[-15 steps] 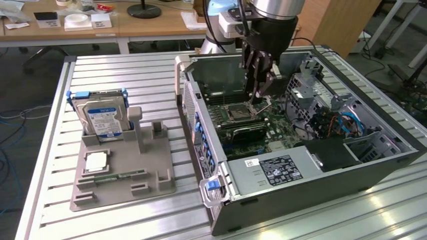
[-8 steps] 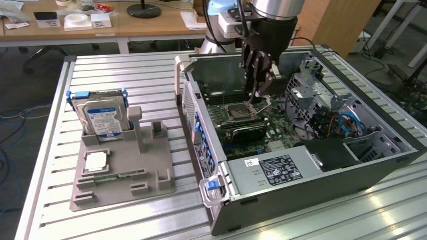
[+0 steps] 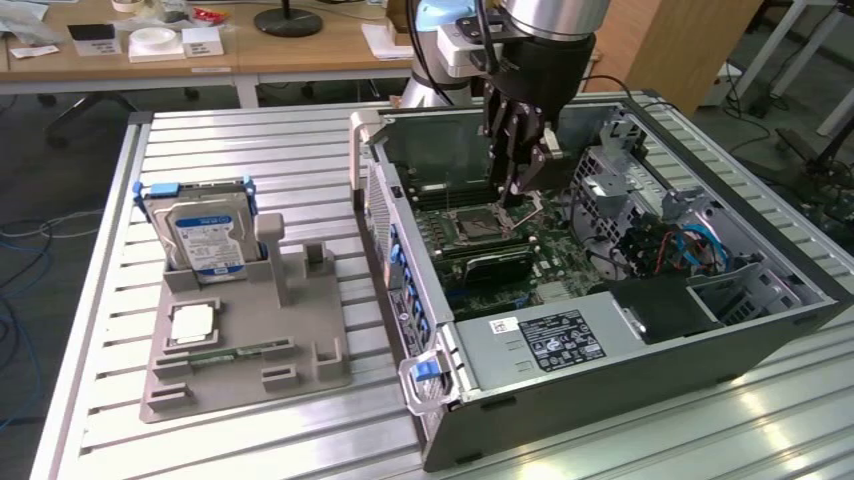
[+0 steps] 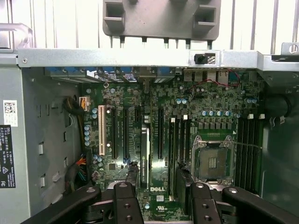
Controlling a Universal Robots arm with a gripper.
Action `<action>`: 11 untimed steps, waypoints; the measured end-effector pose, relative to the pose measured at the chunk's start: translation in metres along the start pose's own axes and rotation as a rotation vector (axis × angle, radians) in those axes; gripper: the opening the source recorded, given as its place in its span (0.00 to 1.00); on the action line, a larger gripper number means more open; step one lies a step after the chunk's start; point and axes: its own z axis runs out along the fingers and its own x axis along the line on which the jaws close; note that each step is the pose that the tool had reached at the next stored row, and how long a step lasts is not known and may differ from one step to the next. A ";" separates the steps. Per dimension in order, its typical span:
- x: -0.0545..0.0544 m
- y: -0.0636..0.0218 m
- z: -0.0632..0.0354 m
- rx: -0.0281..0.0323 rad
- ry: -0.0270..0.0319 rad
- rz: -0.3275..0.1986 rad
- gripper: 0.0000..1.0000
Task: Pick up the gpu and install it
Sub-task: 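Insert the gpu into the slot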
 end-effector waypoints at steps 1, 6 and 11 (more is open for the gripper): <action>0.000 0.0000 0.0000 0.0000 0.0000 0.000 0.46; 0.000 0.0001 0.0050 0.0000 -0.0004 0.001 0.46; 0.000 0.0002 0.0051 0.0000 -0.0005 0.001 0.46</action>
